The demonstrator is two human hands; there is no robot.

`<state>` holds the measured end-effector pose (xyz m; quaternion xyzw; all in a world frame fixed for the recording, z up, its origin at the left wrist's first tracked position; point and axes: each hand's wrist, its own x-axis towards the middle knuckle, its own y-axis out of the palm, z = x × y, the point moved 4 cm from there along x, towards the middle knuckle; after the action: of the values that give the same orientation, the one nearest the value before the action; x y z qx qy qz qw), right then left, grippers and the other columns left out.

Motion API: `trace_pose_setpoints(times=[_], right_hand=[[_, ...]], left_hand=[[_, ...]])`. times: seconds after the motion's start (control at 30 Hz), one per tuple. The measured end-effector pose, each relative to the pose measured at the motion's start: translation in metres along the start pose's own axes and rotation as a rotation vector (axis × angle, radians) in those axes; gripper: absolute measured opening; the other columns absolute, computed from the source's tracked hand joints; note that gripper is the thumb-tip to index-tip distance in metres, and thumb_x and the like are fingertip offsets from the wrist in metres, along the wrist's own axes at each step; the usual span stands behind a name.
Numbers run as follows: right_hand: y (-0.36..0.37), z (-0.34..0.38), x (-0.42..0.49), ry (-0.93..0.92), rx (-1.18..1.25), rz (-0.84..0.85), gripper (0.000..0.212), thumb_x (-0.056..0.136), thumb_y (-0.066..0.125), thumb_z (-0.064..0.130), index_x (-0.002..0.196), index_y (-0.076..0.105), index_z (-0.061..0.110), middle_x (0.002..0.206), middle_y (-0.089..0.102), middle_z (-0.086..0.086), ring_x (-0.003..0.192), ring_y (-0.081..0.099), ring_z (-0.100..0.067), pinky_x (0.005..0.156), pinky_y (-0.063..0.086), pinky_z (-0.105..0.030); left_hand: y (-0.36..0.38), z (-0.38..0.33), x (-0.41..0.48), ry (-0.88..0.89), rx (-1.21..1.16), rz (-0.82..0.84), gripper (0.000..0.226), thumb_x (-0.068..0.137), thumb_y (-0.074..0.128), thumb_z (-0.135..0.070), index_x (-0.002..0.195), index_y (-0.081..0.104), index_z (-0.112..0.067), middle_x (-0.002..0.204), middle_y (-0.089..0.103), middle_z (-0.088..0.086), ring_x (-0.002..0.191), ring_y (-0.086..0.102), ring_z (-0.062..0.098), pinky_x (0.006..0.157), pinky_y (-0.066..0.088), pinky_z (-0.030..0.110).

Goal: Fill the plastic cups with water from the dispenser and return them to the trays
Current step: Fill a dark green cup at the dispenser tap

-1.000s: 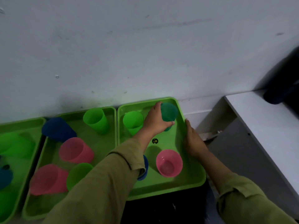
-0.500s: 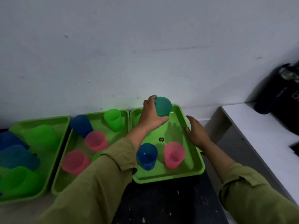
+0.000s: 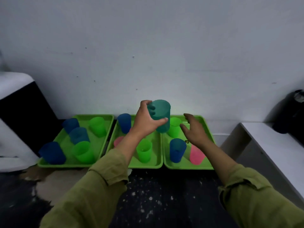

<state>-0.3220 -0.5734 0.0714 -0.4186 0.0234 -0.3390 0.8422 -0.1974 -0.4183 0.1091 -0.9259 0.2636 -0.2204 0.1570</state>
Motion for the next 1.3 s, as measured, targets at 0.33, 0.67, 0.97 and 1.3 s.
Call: trace_pose_setpoints(times=[0.33,0.67,0.97,1.3], right_hand=[[0.106,0.120,-0.023,-0.120,-0.045,0.097,0.053,0.091,0.056,0.020,0.137,0.036,0.004,0.139,0.046,-0.015,0.127,0.045,-0.028,0.104,0.034,-0.033],[0.254,0.262,-0.056,-0.086,0.063,0.060,0.050,0.089,0.057,0.012,0.135,0.039,0.002,0.135,0.049,-0.017,0.125,0.047,-0.030,0.102,0.035,-0.034],[0.364,0.346,-0.100,-0.073,0.095,0.169,0.049,0.090,0.056,0.016,0.134,0.039,0.006,0.133,0.049,-0.015,0.124,0.047,-0.028,0.101,0.037,-0.035],[0.412,0.401,-0.074,-0.146,0.082,0.276,0.050,0.091,0.053,0.017,0.137,0.036,0.006,0.135,0.045,-0.017,0.125,0.044,-0.031,0.104,0.034,-0.036]], left_hand=[[-0.150,0.058,-0.035,-0.035,-0.002,-0.092,0.079,0.058,0.084,-0.040,0.121,0.040,-0.023,0.118,0.049,-0.001,0.105,0.052,0.015,0.088,0.048,0.030],[-0.323,0.165,-0.076,-0.039,0.013,-0.086,0.075,0.058,0.086,-0.036,0.117,0.045,-0.018,0.116,0.054,0.002,0.105,0.056,0.016,0.093,0.048,0.032],[-0.433,0.258,-0.130,-0.192,0.006,-0.077,0.068,0.060,0.085,-0.035,0.112,0.044,-0.023,0.105,0.056,-0.008,0.094,0.058,0.006,0.073,0.048,0.013],[-0.472,0.330,-0.152,-0.397,0.084,-0.071,0.068,0.061,0.085,-0.035,0.114,0.046,-0.018,0.111,0.053,-0.001,0.098,0.055,0.013,0.079,0.049,0.027]])
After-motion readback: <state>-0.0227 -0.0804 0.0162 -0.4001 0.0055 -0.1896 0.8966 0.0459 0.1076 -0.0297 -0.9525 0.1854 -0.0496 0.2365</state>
